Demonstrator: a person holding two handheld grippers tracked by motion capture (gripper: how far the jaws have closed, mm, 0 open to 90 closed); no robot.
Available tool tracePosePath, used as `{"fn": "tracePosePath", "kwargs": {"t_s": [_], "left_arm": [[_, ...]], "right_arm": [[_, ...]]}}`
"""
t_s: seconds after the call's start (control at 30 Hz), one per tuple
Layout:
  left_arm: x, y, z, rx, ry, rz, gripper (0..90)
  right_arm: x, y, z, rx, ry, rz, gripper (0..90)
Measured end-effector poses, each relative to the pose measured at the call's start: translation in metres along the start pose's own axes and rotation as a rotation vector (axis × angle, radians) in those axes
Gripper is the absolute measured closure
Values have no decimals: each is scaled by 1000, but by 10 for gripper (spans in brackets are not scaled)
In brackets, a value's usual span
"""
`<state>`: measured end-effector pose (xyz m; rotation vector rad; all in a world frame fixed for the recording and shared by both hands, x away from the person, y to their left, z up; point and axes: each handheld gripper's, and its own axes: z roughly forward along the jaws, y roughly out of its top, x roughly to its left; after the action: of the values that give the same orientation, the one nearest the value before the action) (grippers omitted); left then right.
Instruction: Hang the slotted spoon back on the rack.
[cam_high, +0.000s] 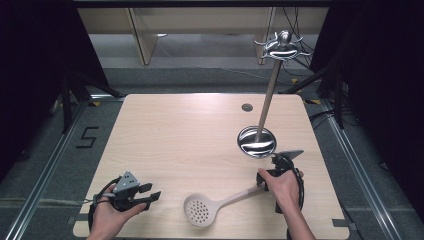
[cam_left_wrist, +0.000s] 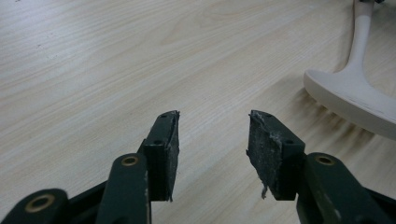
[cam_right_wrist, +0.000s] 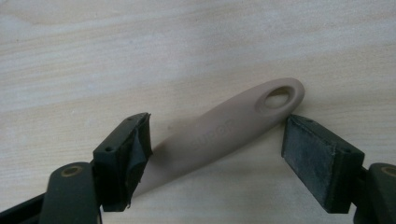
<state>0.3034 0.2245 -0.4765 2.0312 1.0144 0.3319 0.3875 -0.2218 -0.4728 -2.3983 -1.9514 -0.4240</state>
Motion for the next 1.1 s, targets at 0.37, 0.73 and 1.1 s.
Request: {"fn": "tracePosePath", "kwargs": {"t_s": [0.37,0.73,1.1], "left_arm": [[0,-1,1,1,-5,-2,529],[1,-1,-1,18,-6,14,531],[2,-1,-1,34,-12,16,533]], "right_arm": [[9,10,7,6,-101,-25,281],[8,15,4,29,-123,-103,470],[9,19,2,65,-63,-156,619]]}}
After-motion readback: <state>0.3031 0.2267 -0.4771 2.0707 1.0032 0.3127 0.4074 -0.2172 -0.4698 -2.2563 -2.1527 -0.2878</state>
